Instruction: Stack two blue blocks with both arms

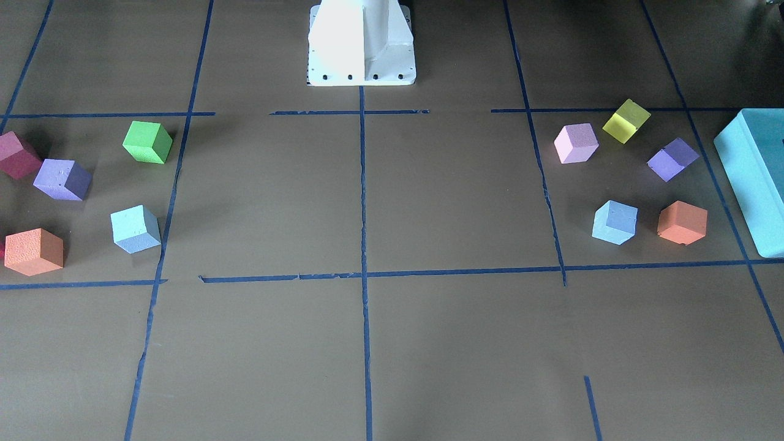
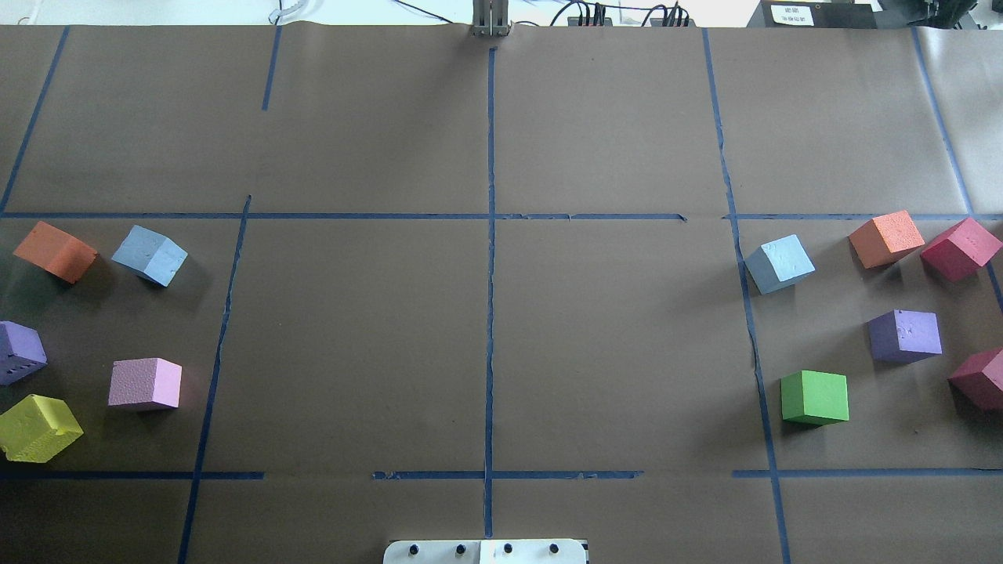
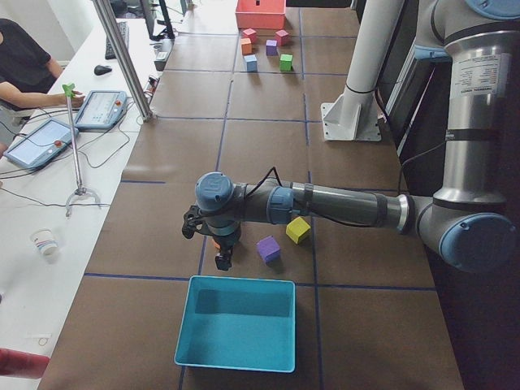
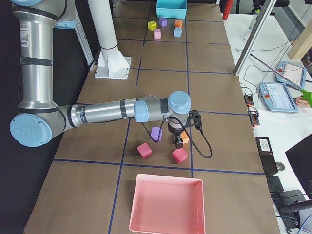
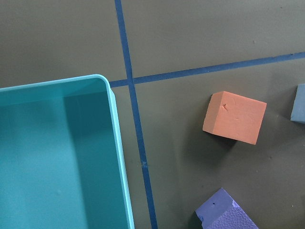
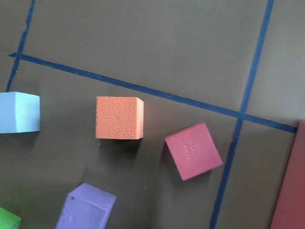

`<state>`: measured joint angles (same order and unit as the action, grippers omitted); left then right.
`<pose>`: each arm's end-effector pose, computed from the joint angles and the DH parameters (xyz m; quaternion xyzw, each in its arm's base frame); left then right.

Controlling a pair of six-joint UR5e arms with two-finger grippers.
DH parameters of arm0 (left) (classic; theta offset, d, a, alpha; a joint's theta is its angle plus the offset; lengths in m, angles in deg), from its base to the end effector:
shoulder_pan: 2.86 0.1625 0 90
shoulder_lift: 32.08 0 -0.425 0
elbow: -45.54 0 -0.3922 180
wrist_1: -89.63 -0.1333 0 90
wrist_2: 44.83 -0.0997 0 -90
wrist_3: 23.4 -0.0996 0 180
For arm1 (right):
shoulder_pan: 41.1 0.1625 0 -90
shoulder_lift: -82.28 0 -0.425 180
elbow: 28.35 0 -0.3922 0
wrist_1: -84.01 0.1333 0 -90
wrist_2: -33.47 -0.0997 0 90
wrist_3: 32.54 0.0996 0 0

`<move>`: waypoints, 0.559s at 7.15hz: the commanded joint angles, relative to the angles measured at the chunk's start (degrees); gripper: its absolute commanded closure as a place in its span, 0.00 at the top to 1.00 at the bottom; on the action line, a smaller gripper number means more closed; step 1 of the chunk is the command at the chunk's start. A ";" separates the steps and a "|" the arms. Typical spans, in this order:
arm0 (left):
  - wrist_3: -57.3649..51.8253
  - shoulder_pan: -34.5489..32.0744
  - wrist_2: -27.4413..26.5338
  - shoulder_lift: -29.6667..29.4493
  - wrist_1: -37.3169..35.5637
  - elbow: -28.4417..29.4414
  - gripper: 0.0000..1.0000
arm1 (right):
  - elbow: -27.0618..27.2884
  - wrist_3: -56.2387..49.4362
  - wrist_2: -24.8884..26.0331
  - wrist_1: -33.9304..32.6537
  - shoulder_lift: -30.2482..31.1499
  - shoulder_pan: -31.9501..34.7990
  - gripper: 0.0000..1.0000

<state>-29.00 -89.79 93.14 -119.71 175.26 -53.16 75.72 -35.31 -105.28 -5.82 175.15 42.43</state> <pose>-0.0338 -0.4767 0.6071 0.0246 0.4060 0.0760 0.9104 0.0046 -0.4777 0.5555 0.0769 -0.4134 -0.1138 0.9001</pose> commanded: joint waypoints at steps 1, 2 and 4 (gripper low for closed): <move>-0.11 -0.09 4.04 0.79 0.06 -0.26 1.00 | 1.23 17.97 3.27 7.28 -4.06 -11.40 0.99; -0.20 -0.09 4.93 1.50 0.15 -1.05 1.00 | 1.23 19.71 5.92 9.66 -4.27 -16.68 0.99; -0.20 -0.09 5.03 1.42 0.06 -1.93 1.00 | 0.70 33.87 12.49 11.00 -9.17 -26.62 0.99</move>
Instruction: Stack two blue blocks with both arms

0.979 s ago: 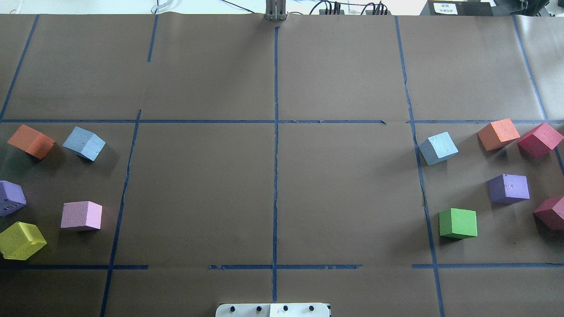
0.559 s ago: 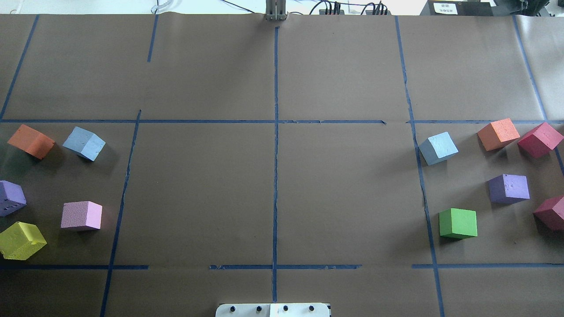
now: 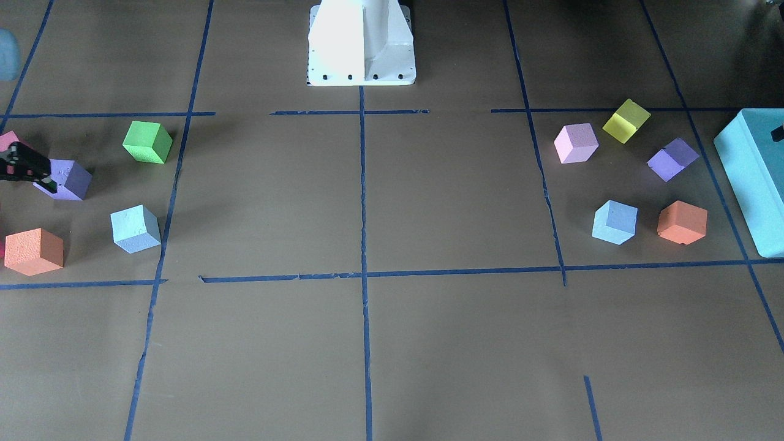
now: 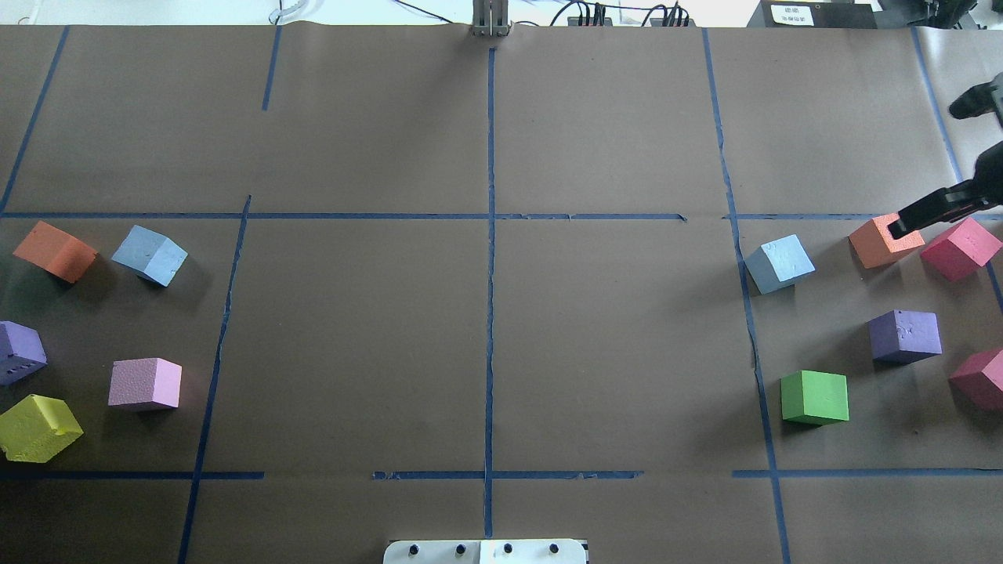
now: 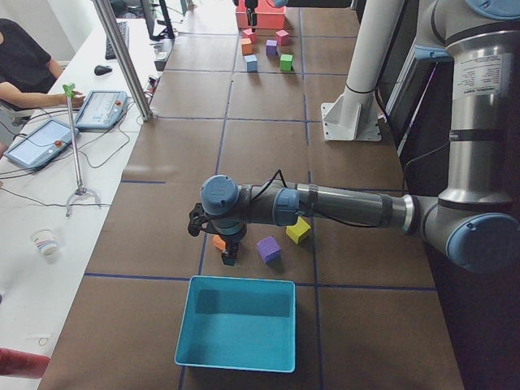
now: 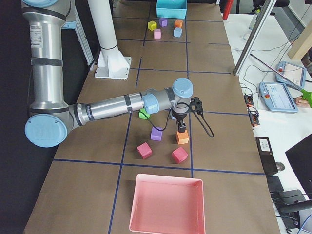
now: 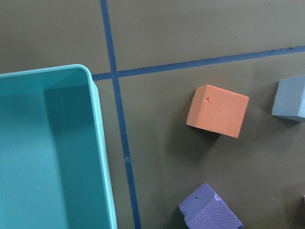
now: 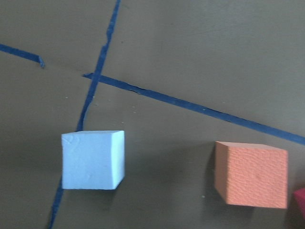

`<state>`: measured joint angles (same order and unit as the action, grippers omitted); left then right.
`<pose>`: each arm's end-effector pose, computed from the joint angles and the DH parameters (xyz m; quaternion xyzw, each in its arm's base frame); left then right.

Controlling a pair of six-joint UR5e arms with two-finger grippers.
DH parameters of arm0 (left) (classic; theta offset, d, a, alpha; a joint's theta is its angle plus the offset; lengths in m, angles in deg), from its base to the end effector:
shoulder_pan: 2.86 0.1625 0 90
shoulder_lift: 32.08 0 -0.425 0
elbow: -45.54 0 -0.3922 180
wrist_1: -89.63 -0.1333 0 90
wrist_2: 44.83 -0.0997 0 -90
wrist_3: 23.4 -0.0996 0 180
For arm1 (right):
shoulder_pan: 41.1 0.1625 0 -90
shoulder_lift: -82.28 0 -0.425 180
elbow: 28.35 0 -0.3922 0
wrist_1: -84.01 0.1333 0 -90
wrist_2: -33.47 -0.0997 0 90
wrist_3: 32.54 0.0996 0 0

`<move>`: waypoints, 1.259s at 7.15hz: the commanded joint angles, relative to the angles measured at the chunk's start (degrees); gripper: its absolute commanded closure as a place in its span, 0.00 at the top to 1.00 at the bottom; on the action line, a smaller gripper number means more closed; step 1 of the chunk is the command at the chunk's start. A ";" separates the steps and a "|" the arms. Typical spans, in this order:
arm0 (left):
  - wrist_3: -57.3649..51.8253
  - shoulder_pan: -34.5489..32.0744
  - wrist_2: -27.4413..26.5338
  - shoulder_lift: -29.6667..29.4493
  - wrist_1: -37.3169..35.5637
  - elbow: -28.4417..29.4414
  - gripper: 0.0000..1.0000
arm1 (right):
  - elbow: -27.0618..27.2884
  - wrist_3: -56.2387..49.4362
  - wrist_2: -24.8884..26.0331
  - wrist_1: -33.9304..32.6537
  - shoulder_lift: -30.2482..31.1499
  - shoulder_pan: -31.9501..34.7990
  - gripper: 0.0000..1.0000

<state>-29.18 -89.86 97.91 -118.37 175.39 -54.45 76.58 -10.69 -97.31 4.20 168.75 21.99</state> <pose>-0.0297 -0.4663 0.6004 0.0267 0.4436 0.0765 0.8926 -0.1753 -0.4962 0.4809 0.0719 -0.4032 -0.1262 0.9035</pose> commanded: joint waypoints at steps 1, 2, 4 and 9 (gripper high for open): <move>-0.01 -0.01 0.26 -0.01 0.03 -0.65 1.00 | -0.94 10.22 7.79 1.93 -2.88 -8.57 0.99; 0.07 0.08 0.26 -0.02 0.03 -0.48 1.00 | -1.82 11.36 7.82 2.47 -3.06 -8.86 0.99; 0.07 -0.01 3.05 0.16 -0.06 -0.48 1.00 | -3.75 13.56 7.91 7.71 -3.06 -11.13 0.99; 0.16 -0.01 3.34 0.07 -0.06 -0.91 1.00 | -11.39 13.57 8.43 14.24 -4.19 -13.87 0.95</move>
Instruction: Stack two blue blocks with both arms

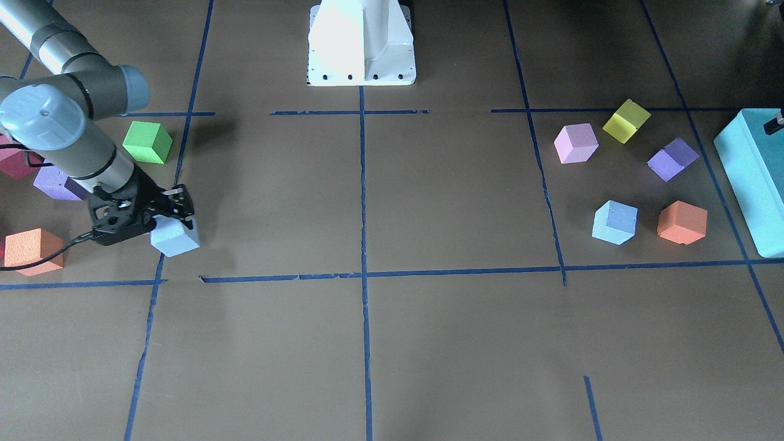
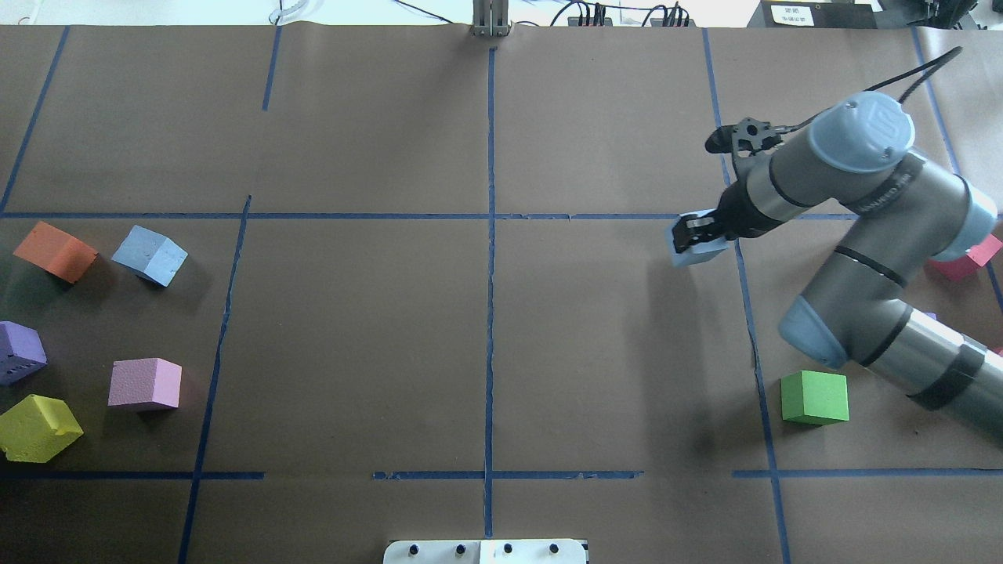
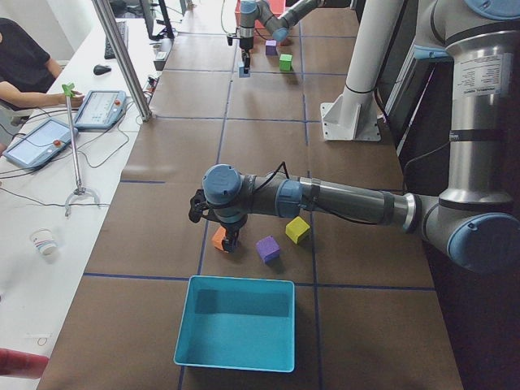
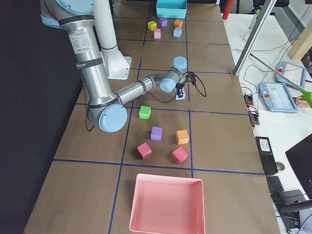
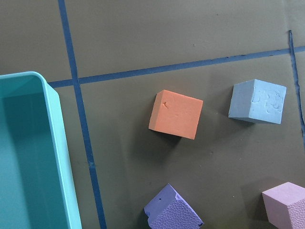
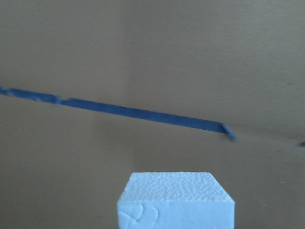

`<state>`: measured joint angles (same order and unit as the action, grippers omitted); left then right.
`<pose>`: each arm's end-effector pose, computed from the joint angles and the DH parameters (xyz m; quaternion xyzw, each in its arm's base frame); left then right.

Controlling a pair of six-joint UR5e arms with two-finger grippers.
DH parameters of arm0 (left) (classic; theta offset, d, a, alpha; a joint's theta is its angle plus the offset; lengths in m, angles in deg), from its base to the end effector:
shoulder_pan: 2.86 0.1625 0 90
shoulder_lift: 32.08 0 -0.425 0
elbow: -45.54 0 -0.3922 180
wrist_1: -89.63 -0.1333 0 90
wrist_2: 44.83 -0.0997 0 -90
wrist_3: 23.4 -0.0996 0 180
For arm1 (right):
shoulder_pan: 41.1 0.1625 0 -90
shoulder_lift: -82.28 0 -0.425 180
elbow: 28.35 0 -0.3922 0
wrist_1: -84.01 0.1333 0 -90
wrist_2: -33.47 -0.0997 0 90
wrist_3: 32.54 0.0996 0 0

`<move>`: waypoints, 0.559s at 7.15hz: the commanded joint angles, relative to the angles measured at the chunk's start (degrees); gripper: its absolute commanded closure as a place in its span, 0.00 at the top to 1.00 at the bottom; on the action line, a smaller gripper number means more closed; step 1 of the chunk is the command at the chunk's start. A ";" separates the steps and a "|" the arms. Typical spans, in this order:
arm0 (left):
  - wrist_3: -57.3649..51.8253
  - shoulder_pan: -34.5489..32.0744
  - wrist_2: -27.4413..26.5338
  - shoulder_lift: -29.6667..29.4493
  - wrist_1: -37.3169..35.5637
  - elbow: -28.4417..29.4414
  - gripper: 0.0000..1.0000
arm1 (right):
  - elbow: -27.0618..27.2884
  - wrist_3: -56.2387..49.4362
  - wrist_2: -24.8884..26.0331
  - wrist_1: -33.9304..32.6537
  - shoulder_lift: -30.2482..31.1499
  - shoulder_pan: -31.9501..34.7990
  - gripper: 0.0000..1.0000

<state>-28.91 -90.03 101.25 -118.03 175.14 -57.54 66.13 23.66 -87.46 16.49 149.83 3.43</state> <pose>-0.0278 -0.4630 0.5724 0.0459 0.4688 0.0827 0.8782 -0.3999 -0.5086 0.3575 0.0666 -0.4653 -0.0291 0.8822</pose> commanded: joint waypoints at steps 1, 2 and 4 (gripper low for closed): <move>0.07 -0.02 0.00 -0.10 0.10 0.59 1.00 | -0.96 19.07 7.92 -6.80 -12.40 -8.02 0.00; 0.07 -0.11 0.00 -0.01 -0.08 -0.18 1.00 | -5.22 22.51 11.90 -10.84 -19.06 -10.76 0.00; 0.15 -0.02 -0.09 -0.10 -0.08 0.33 1.00 | -12.36 24.40 12.82 -12.55 -23.43 -13.77 0.01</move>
<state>-28.79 -90.08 101.19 -118.06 175.08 -57.42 57.57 46.91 -75.82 5.27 128.96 -8.48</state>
